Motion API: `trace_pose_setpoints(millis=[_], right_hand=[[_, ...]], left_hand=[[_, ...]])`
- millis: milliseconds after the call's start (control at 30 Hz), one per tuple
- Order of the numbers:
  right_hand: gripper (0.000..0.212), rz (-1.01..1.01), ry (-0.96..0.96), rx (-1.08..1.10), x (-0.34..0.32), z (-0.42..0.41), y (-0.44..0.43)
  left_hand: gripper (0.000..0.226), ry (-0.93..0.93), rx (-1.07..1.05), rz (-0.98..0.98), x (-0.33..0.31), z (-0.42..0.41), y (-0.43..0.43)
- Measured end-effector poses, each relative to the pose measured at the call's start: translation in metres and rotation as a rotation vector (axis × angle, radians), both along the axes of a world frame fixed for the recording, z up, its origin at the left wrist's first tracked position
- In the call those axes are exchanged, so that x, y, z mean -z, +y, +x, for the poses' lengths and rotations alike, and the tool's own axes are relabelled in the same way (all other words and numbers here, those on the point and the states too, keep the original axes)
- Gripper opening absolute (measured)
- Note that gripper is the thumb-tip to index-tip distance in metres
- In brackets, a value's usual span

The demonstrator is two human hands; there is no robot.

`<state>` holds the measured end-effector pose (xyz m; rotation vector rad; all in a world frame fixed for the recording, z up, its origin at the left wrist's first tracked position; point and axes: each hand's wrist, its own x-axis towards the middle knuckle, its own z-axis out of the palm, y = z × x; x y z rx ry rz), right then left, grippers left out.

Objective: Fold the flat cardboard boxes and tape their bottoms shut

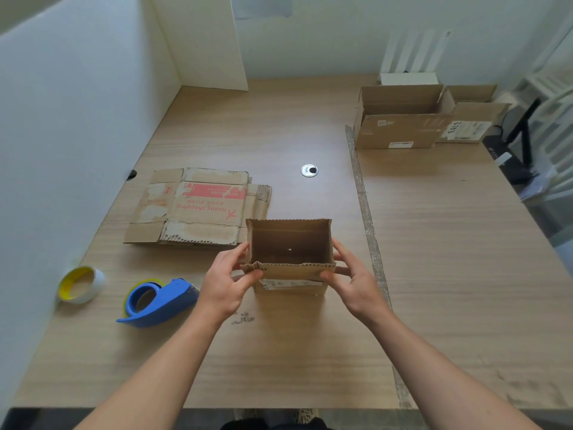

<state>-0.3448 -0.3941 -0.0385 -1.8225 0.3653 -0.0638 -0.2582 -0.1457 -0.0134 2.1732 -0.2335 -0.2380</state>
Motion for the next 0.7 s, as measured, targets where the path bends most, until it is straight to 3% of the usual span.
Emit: trace_pose_setpoints(millis=[333, 567, 700], right_hand=[[0.102, 0.117, 0.046, 0.012, 0.025, 0.014, 0.013], [0.094, 0.229, 0.018, 0.113, 0.038, 0.031, 0.024], [0.084, 0.21, -0.019, 0.132, 0.025, 0.029, 0.024]], left_hand=[[0.064, 0.126, -0.026, -0.144, 0.011, -0.004, -0.003], [0.065, 0.196, -0.044, -0.107, 0.009, 0.003, -0.012], [0.062, 0.179, -0.086, -0.178, 0.009, 0.014, -0.01]])
